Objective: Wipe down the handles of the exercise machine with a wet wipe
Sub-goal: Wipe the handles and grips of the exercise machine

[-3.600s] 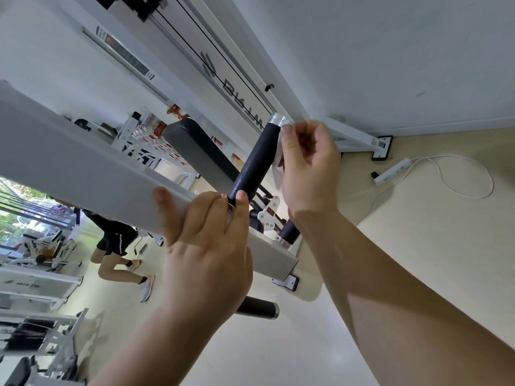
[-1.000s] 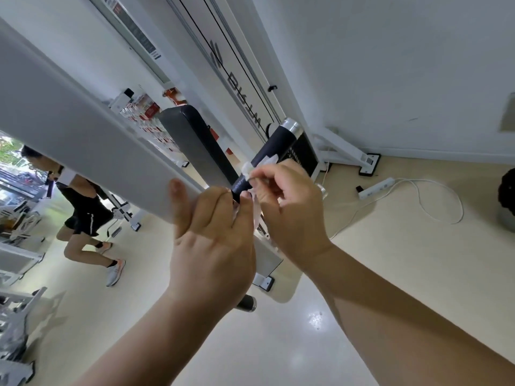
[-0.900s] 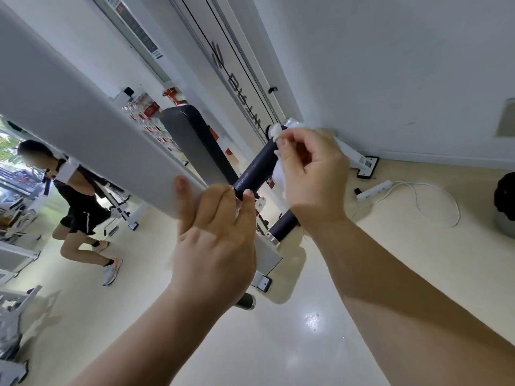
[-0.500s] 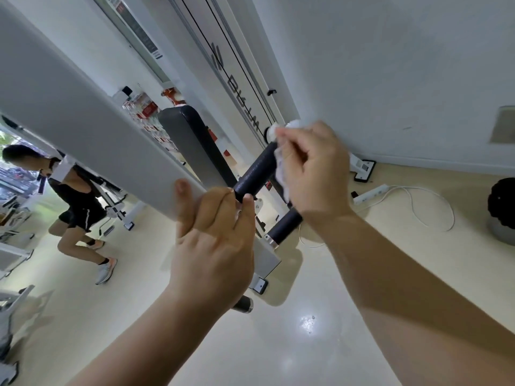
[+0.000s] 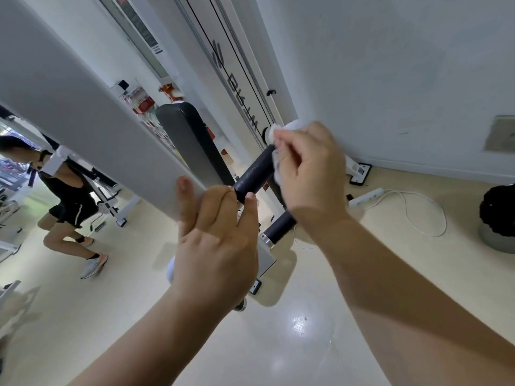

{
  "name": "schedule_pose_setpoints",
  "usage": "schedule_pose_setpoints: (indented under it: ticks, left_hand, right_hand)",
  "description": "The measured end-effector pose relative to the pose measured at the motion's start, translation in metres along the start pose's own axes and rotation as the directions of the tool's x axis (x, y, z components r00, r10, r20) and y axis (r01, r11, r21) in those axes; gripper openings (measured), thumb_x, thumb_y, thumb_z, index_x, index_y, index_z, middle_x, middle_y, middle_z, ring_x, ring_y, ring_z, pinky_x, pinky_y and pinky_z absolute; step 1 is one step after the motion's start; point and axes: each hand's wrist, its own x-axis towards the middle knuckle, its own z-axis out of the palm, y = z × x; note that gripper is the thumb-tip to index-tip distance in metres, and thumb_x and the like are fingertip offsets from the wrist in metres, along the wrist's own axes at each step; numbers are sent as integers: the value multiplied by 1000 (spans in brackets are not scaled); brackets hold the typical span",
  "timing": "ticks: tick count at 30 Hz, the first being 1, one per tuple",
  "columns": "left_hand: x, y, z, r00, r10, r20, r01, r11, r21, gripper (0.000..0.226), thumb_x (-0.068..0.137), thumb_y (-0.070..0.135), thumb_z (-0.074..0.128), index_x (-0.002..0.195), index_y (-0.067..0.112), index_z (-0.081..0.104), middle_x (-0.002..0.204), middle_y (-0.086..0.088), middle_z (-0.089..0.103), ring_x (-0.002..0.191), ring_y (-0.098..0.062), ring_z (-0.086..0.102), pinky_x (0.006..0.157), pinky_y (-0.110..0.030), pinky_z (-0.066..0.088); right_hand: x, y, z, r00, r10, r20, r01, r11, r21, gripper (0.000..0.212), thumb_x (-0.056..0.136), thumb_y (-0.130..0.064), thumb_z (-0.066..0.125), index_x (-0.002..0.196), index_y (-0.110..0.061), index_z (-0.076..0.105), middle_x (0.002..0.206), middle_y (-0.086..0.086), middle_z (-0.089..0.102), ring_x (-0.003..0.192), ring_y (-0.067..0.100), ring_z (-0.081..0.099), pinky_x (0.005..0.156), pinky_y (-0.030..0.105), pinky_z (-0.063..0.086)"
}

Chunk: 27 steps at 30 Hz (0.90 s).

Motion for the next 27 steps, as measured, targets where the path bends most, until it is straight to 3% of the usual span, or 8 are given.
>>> schedule_pose_setpoints:
  ticks: [2,4,8,11,13,15,20,27]
  left_hand:
    - [-1,-1,0,1000,-3,7,3,1000,-6,32,83,3,57,110,2,74,97,-15,69,107,-38,65,125,-56,0]
    - [-2,-2,-1,1000,2,9,-2,1000,-1,30,85,3,56,108,3,74,99,-15,70,109,-38,65,125,-55,0]
    - [-1,-1,0,1000,12,-2,-12,1000,7,37,85,4,54,118,2,72,100,-16,69,109,-39,65,125,-59,5]
    - [-2,3,1,1000,-17,-18,18,999,26,37,87,5,49,117,2,72,98,-16,69,107,-40,65,123,-62,10]
    - [-2,4,2,999,-21,-34,22,999,28,33,89,4,45,104,3,74,94,-14,69,105,-39,65,120,-64,17]
    - [-1,4,2,998,-11,-62,12,1000,16,32,91,4,41,91,6,73,89,-13,68,102,-38,66,115,-66,25]
    - [1,7,5,986,-3,-169,0,1000,-17,25,87,1,43,75,9,63,83,-12,66,97,-39,67,108,-68,31]
    - [-3,13,6,969,-26,-246,24,1000,-11,23,85,-2,48,68,10,59,82,-13,65,93,-39,67,125,-51,6]
  right_hand:
    - [-25,-11,11,986,-94,135,86,994,64,19,100,-13,58,103,-6,75,89,6,59,76,20,60,71,37,56]
    - [-38,-9,10,959,-194,207,184,981,68,23,99,-12,58,106,-1,76,83,10,60,69,21,58,68,24,53]
    - [-13,6,0,998,-48,29,46,996,81,20,98,-10,63,112,-4,76,87,-2,55,72,2,49,72,5,39]
    - [-22,-3,11,999,15,28,-19,992,126,20,98,-10,63,111,-3,76,90,0,57,75,2,51,72,10,45]
    - [-36,-8,16,990,-97,102,87,991,97,21,98,-11,60,108,-1,76,86,8,59,73,13,55,66,25,50]
    - [-33,1,12,984,-152,88,146,986,75,21,97,-10,61,108,-1,76,83,9,59,72,12,53,64,22,49]
    - [-16,28,-13,986,20,-163,-12,998,55,17,96,-6,65,109,-4,76,91,-2,60,78,9,56,72,12,46]
    - [-75,44,-17,961,276,18,-276,951,137,16,98,-2,61,106,-4,74,92,4,65,82,6,60,71,8,44]
